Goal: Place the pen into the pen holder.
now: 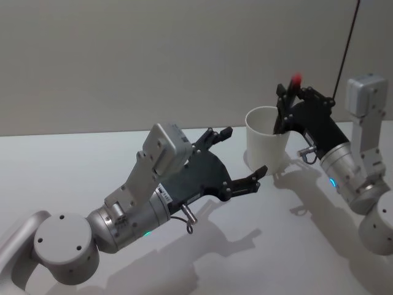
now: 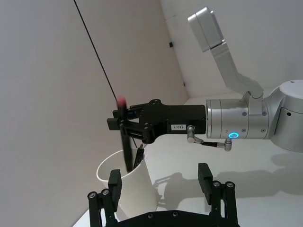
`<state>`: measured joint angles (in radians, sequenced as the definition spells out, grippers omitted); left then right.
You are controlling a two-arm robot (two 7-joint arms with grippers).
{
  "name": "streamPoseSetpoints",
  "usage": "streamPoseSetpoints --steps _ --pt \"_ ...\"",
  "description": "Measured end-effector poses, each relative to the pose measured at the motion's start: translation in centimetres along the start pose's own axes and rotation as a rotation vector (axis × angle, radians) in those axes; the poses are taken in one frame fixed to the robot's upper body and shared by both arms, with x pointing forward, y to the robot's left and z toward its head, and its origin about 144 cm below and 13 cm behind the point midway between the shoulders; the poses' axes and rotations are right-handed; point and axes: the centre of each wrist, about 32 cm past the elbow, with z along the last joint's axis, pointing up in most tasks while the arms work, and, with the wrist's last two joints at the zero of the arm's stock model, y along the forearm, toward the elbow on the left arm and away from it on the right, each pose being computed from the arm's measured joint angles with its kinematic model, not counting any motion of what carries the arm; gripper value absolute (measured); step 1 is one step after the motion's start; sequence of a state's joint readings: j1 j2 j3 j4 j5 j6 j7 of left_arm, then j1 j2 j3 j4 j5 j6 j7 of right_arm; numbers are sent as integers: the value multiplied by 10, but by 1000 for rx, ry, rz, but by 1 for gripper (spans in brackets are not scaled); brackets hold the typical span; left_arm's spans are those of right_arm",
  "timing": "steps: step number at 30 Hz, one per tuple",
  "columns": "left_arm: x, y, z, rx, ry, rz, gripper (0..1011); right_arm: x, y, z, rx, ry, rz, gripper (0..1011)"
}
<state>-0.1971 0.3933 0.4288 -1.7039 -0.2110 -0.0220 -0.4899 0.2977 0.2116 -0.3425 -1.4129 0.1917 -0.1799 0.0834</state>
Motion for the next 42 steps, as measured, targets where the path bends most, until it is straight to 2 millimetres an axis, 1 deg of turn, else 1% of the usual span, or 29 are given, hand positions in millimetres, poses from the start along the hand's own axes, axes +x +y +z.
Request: streamPoseSetpoints --steps 2,4,5,7,9,11,13,14,15,16,19,20,21,23,24,25,26,27,28,42 --pt "0 0 0 0 0 0 1001 -1 1 -1 -8 -1 -4 276" --pt "0 0 0 0 0 0 1001 -1 1 -2 -10 -1 -5 285" --pt "0 0 0 0 0 0 1001 -1 1 -3 -16 -1 -9 360" --pt "0 0 0 0 0 0 1001 -1 2 -3 -20 -2 -10 401" --pt "0 0 0 0 0 0 1001 -2 2 -4 -22 -2 -13 483" --pt "0 0 0 0 0 0 1001 -2 2 -4 -25 -2 -14 519" --pt "0 0 0 0 0 0 1001 -2 2 -5 -29 -3 -16 600" --pt "0 0 0 0 0 0 1001 -2 3 -5 -30 -3 -17 612" --pt "0 0 0 0 0 0 1001 -2 3 -5 -31 -3 -18 681" --pt "0 0 0 0 0 0 1001 -2 3 -5 -32 -3 -18 681" --pt "0 0 0 0 0 0 1001 -2 3 -6 -35 -3 -19 796" --pt "0 0 0 0 0 0 1001 -2 3 -6 -35 -3 -19 806" --pt "0 0 0 0 0 0 1001 -3 3 -6 -36 -3 -19 850" --pt "0 0 0 0 0 0 1001 -3 3 -6 -37 -3 -20 905" --pt "0 0 0 0 0 0 1001 -3 3 -6 -37 -3 -20 905" --pt "0 0 0 0 0 0 1001 -3 3 -6 -37 -3 -20 952" --pt "0 0 0 0 0 0 1001 -3 3 -6 -37 -3 -20 976" --pt "0 0 0 0 0 0 1001 -2 3 -6 -37 -2 -20 976" --pt "0 0 0 0 0 0 1001 -2 3 -6 -37 -2 -20 1001" --pt "0 0 0 0 0 0 1001 3 -3 2 3 65 -12 1001"
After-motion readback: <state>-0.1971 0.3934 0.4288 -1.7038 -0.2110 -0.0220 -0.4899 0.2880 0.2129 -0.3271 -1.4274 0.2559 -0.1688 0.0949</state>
